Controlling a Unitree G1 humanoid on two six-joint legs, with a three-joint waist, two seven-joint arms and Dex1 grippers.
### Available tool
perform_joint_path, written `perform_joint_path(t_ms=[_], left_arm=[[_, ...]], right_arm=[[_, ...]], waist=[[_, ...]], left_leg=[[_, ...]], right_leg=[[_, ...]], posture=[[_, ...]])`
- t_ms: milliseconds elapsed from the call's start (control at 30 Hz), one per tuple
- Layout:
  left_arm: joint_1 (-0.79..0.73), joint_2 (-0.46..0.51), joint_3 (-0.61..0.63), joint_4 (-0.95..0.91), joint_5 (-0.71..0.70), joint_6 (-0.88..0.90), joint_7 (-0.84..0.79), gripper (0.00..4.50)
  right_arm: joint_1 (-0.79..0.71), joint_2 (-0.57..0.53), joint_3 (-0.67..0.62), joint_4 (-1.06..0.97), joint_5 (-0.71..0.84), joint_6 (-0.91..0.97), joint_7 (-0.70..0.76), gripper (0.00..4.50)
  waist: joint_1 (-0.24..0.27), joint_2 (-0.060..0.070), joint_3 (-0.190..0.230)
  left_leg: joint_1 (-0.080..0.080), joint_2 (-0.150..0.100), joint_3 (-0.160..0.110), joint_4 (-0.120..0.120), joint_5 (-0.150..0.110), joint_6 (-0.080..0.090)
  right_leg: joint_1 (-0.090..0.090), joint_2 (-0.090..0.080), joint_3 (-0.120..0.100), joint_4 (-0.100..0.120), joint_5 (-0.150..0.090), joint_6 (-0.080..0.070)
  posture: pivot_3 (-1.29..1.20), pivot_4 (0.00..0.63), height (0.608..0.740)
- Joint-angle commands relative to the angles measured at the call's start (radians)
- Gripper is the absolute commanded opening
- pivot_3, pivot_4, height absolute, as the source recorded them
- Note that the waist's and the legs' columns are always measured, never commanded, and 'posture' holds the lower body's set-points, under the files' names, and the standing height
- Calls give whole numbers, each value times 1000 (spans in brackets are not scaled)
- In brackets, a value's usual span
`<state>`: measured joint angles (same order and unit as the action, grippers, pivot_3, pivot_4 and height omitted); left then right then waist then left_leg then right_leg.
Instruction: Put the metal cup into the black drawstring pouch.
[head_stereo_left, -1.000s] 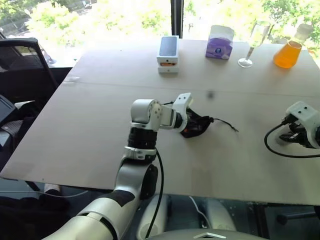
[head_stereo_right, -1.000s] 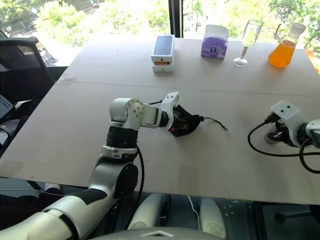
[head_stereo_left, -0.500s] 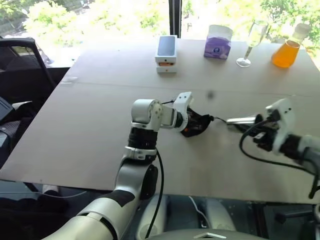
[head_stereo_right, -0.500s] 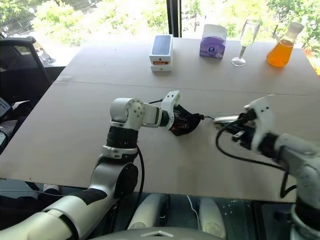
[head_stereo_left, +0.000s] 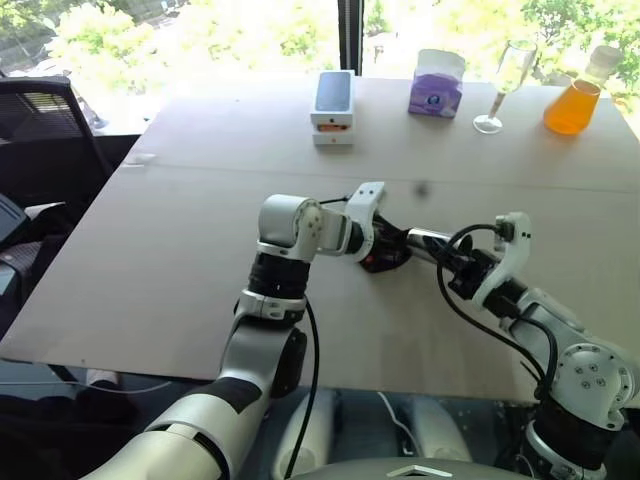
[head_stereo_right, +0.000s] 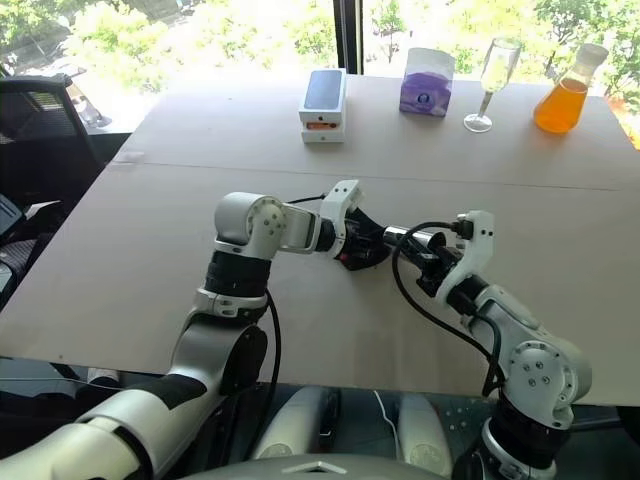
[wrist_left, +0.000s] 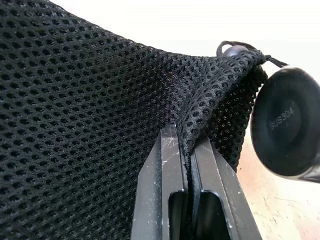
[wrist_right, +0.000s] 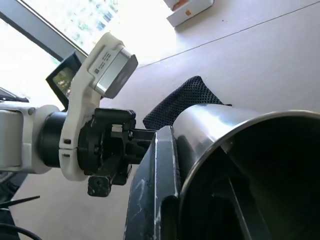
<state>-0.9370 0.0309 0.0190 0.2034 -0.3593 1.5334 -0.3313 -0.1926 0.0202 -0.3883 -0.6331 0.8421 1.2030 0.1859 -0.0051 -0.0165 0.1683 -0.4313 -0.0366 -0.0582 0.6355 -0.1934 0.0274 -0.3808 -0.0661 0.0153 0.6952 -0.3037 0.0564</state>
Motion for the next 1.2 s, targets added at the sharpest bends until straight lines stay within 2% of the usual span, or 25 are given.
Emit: perform_joint_path(t_ms=[33, 300, 533, 733, 1000, 1200], left_arm=[[-15, -7, -15, -43, -26, -6, -15, 0], [-14, -3, -14, -61, -34, 6, -12, 0], [-9, 6, -11, -87, -36, 11, -11, 0], [-17, 16, -29, -123, -46, 27, -16, 0], [-65, -17, 23, -149, -76, 81, -14, 0], [-129, -40, 53, -136, -100, 81, -8, 0]], right_arm=[[-12, 9, 38, 9, 32, -62, -10, 23], [15, 39, 76, 102, 82, -171, 0, 23], [94, -103, 265, 143, -64, -212, 38, 23], [91, -155, 357, 190, -177, -304, 38, 23], [42, -62, 410, 276, -260, -497, 47, 23], [29, -28, 525, 402, -348, -659, 167, 23]], waist=[[-7, 0, 0], [-10, 0, 0], [-10, 0, 0], [-11, 0, 0], [-10, 0, 0], [-17, 0, 0]], left_leg=[[0, 0, 0, 0, 0, 0], [0, 1, 0, 0, -1, 1], [0, 1, 0, 0, -1, 1], [2, 1, 1, -1, -2, 3], [3, 1, 0, 0, -1, 1], [3, 1, 1, -1, 0, 0]], right_leg=[[0, 0, 0, 0, 0, 0], [0, 1, 0, 0, 0, 0], [0, 1, 0, 0, 0, 0], [1, 2, 1, 0, 0, 0], [1, 2, 1, 0, 0, 0], [1, 2, 1, 0, 0, 0]], posture=[[0, 150, 740], [0, 150, 740], [0, 150, 740], [0, 150, 740], [0, 150, 740], [0, 150, 740]])
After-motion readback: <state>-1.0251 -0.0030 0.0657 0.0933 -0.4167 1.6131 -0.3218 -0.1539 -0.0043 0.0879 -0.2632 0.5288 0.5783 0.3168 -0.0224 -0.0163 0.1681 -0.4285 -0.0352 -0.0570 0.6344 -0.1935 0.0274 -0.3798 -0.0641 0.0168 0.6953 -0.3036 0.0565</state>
